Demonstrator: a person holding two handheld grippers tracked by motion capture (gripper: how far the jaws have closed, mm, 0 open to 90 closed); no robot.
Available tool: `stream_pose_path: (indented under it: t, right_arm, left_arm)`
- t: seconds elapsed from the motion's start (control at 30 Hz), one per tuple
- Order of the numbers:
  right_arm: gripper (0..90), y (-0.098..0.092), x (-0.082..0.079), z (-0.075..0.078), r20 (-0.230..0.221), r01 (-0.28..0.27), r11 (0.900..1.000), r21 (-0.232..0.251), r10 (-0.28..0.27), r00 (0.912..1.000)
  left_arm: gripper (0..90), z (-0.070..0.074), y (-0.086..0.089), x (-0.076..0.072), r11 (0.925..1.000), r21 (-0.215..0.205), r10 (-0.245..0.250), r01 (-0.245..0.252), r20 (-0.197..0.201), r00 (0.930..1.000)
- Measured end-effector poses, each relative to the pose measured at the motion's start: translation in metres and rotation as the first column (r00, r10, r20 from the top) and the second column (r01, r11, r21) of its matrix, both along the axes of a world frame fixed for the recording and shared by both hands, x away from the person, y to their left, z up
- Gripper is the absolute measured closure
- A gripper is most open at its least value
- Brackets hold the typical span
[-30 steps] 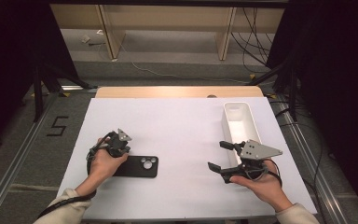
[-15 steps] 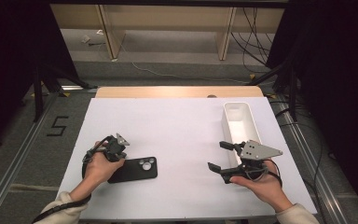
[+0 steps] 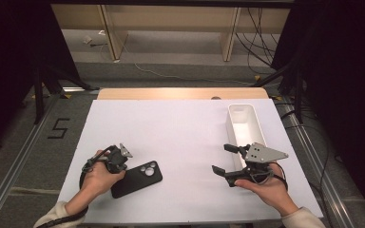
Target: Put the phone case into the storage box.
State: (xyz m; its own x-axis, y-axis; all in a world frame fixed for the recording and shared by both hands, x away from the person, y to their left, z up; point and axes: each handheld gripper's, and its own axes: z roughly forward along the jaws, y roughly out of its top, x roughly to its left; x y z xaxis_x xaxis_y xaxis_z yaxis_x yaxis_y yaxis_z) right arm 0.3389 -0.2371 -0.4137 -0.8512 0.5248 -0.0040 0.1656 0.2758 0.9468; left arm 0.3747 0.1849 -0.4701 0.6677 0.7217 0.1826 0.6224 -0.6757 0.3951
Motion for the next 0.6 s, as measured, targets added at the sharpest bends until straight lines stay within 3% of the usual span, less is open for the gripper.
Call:
stream_pose_path:
  t: [0.3, 0.4, 0.47, 0.53, 0.6]
  right_arm:
    - [17.6, 0.0, 0.0, 0.0, -0.002, 0.0, 1.0, -0.002, 0.0, 1.0]
    - [17.5, 0.0, 0.0, 0.0, -0.002, 0.002, 1.0, 0.002, -0.002, 1.0]
    - [17.5, 0.0, 0.0, 0.0, -0.003, 0.002, 1.0, 0.002, -0.002, 1.0]
    - [17.4, 0.0, 0.001, 0.0, -0.002, 0.001, 1.0, 0.0, -0.001, 1.0]
    - [17.4, 0.001, 0.0, 0.0, -0.002, 0.0, 1.0, -0.001, 0.0, 1.0]
  left_arm:
    - [87.7, 0.001, 0.002, -0.001, 1.0, -0.009, 0.004, -0.004, -0.002, 1.0]
    - [76.7, 0.006, 0.006, 0.002, 0.9972, -0.072, 0.019, -0.017, 0.031, 0.9993]
    - [66.3, 0.012, 0.007, 0.003, 0.9913, -0.131, 0.014, -0.006, 0.057, 0.9983]
    - [54.5, 0.016, 0.004, 0.003, 0.9832, -0.179, -0.027, 0.035, 0.049, 0.9985]
    - [39.8, 0.018, 0.0, 0.002, 0.9774, -0.194, -0.08, 0.084, 0.026, 0.9965]
